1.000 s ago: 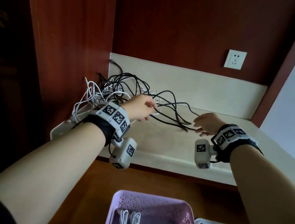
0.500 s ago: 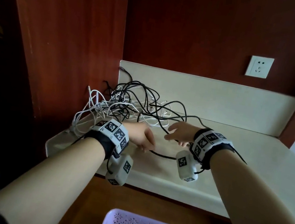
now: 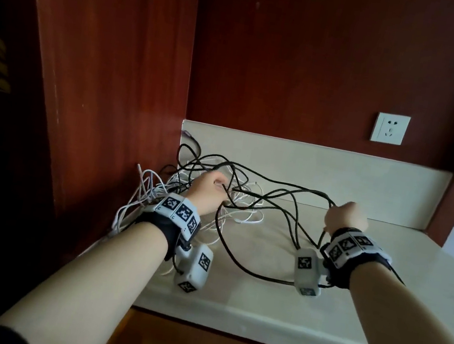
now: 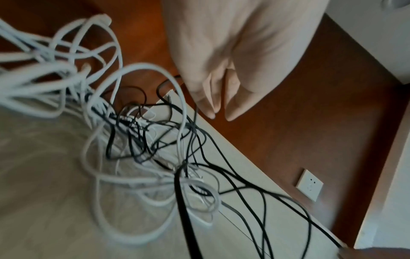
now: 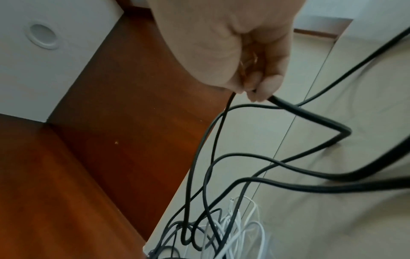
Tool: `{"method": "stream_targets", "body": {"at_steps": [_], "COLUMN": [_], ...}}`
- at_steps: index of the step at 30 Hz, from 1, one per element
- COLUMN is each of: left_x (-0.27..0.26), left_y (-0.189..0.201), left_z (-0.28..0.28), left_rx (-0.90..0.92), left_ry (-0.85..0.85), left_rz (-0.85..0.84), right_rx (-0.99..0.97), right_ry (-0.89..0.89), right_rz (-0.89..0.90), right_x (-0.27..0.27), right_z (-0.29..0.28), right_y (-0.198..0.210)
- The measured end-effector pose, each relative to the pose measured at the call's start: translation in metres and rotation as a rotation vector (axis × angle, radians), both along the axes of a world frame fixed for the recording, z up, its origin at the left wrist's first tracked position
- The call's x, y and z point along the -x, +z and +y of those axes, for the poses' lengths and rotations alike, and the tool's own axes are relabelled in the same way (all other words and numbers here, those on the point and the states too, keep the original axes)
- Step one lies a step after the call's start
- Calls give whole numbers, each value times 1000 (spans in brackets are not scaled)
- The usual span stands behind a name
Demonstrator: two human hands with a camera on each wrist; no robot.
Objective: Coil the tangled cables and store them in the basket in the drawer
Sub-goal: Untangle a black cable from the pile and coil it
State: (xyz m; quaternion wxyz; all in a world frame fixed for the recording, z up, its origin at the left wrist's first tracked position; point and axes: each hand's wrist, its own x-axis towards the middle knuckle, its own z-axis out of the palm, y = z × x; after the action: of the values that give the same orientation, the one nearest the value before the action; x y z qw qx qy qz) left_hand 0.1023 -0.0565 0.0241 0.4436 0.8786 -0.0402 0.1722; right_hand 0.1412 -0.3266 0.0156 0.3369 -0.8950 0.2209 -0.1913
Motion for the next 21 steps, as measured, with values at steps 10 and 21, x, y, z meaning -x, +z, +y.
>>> {"method": "stream_targets", "body": {"at_steps": [10,21], "left_x": [-41,-112], "left_y": [10,41], "left_z": [66,82], "left_rx": [-261,-541], "left_ry": [146,203], "left_rz": [26,73], "right_rx": [212,353], "right_ry": [171,696], "right_rz": [-93,178], "right_x": [-14,-96], "right_z": [74,184], "right_y": [41,49]}}
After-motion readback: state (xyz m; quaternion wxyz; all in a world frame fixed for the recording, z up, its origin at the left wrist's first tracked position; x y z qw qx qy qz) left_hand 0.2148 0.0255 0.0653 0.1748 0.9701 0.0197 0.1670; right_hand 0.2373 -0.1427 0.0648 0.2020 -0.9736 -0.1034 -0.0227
